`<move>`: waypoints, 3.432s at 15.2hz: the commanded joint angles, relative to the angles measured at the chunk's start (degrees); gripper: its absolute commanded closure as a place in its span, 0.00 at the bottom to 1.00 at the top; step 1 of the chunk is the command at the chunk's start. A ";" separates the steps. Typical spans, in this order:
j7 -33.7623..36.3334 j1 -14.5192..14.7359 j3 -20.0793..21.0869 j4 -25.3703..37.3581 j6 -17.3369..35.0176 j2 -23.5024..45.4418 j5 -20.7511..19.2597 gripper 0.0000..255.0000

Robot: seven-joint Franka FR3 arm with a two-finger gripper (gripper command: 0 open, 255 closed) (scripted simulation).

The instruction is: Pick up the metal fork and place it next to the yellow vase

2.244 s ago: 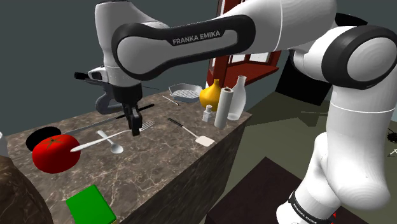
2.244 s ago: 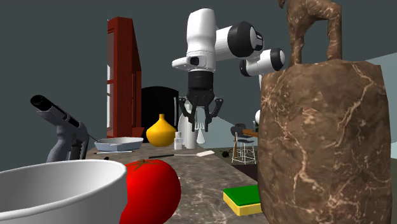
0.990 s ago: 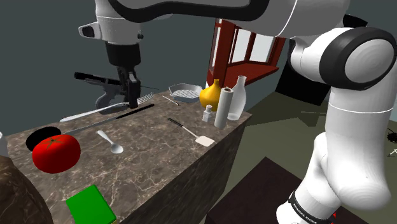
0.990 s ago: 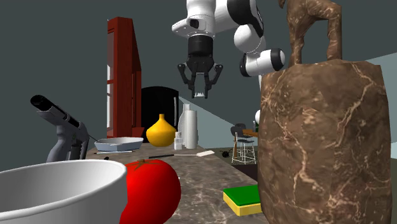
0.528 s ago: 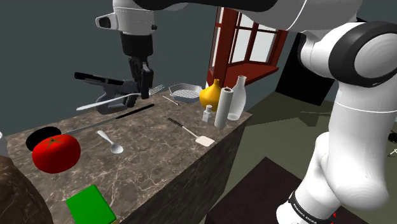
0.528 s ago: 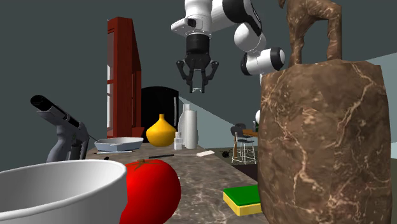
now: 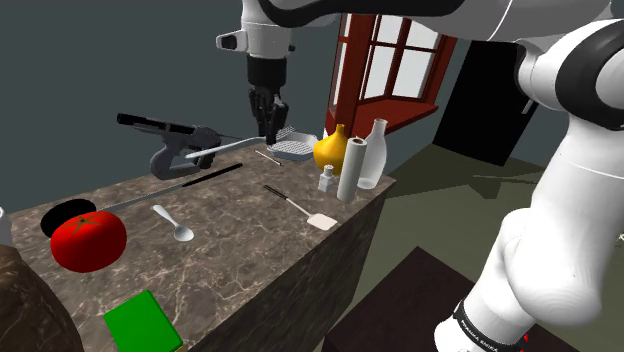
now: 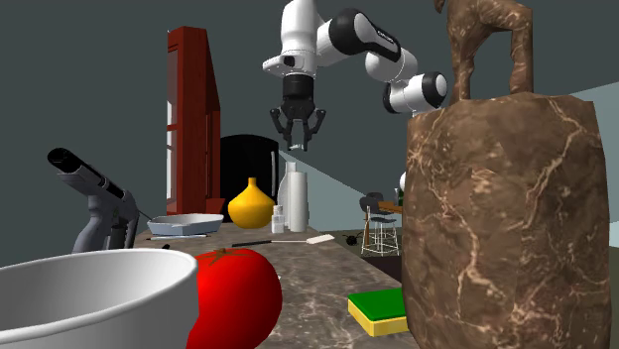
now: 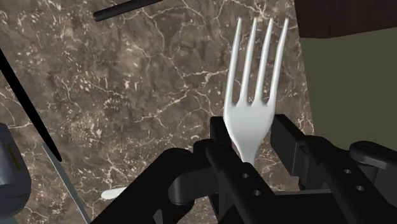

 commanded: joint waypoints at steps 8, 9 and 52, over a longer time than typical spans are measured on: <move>-12.21 -6.22 -5.93 -7.75 1.85 -6.55 0.84 1.00; -13.56 -6.87 -6.65 -8.27 1.99 -6.98 0.84 1.00; -21.71 -11.32 -11.84 -33.35 30.13 -4.33 0.18 1.00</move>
